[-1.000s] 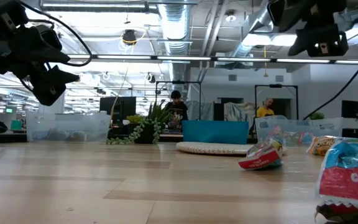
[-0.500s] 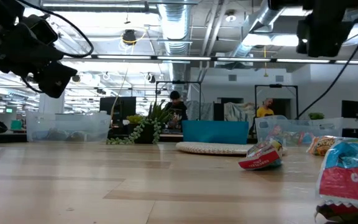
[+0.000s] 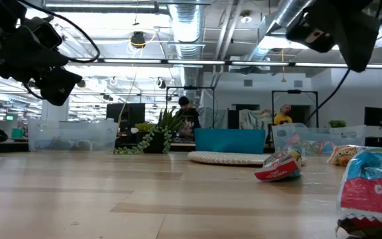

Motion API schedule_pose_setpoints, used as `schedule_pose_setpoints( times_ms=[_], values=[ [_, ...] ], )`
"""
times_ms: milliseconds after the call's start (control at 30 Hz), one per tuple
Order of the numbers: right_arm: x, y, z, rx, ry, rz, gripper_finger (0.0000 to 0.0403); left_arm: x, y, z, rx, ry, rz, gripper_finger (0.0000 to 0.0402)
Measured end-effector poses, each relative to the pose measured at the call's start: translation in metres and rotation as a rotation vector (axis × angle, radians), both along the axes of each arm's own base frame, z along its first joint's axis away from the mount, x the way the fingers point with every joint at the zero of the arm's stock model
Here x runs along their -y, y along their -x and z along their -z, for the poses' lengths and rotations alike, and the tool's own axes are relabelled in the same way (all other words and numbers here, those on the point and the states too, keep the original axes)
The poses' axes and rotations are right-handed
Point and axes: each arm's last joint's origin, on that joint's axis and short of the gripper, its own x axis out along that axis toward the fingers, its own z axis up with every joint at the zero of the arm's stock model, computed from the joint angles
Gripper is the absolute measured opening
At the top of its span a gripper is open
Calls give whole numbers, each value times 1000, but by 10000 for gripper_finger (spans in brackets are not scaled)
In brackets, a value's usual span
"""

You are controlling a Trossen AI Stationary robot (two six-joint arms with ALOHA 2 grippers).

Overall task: Pick and place Granola Bars by type
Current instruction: Put the red granola bar into the right transparent bin

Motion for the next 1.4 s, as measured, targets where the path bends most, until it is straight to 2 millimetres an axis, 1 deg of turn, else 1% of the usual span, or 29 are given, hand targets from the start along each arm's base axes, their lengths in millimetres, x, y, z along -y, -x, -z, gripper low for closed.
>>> schedule_pose_setpoints(
  times_ms=[133,333,567,633,767,867,967,1233,1400],
  values=[
    [-11,-10,7,2,13,-42,175,0,0,0,2,-10,-1,183],
    [-24,-18,26,-27,43,-91,175,0,0,0,0,-5,-1,183],
    [-28,-24,56,-86,85,-116,175,0,0,0,0,-2,-2,183],
    [-30,-27,66,-103,82,-121,175,0,0,0,0,-1,-2,183],
    [-34,-29,78,-133,54,-136,175,0,0,0,-1,2,-2,183],
    [-34,-27,81,-143,67,-135,172,0,0,0,-1,2,-2,183],
    [-34,-29,79,-122,71,-129,160,0,0,0,-1,3,-2,183],
    [-33,-29,77,-123,56,-124,92,0,0,0,-1,3,-3,183],
    [-33,-29,77,-125,54,-124,62,0,0,0,-1,3,-3,183]
  ],
)
